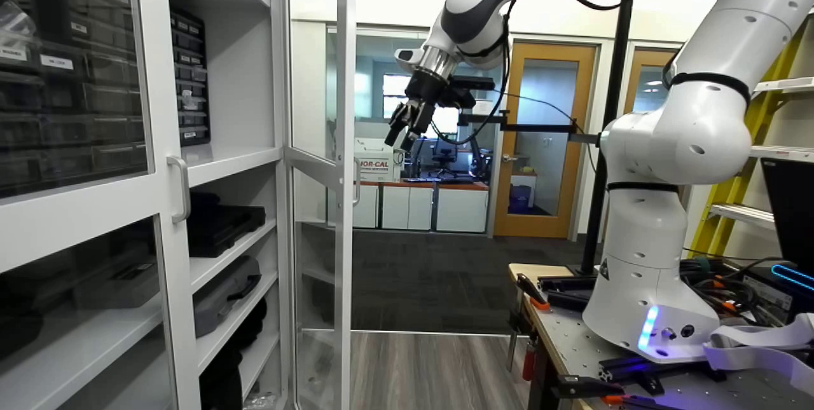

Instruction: Close the door of the cabinet.

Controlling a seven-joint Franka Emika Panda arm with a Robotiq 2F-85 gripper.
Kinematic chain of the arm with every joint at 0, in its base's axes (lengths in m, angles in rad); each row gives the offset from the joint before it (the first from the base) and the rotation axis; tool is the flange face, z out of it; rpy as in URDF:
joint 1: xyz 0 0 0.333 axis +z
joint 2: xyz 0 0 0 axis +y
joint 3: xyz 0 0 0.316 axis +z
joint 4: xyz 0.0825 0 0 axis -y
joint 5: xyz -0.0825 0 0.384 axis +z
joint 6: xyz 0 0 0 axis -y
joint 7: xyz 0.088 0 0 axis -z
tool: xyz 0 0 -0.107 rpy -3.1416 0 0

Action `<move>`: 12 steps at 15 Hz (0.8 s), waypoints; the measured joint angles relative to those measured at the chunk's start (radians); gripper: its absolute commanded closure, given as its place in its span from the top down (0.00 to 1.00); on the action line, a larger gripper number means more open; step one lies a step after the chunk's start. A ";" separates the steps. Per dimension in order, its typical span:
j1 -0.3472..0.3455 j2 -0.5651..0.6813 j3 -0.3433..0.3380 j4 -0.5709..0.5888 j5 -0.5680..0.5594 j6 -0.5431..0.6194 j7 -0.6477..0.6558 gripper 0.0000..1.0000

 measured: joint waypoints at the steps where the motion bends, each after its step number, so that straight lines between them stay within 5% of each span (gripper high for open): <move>1: 0.000 0.004 0.000 0.000 0.017 0.002 -0.025 1.00; 12: 0.024 0.093 0.006 0.020 0.180 0.027 -0.202 1.00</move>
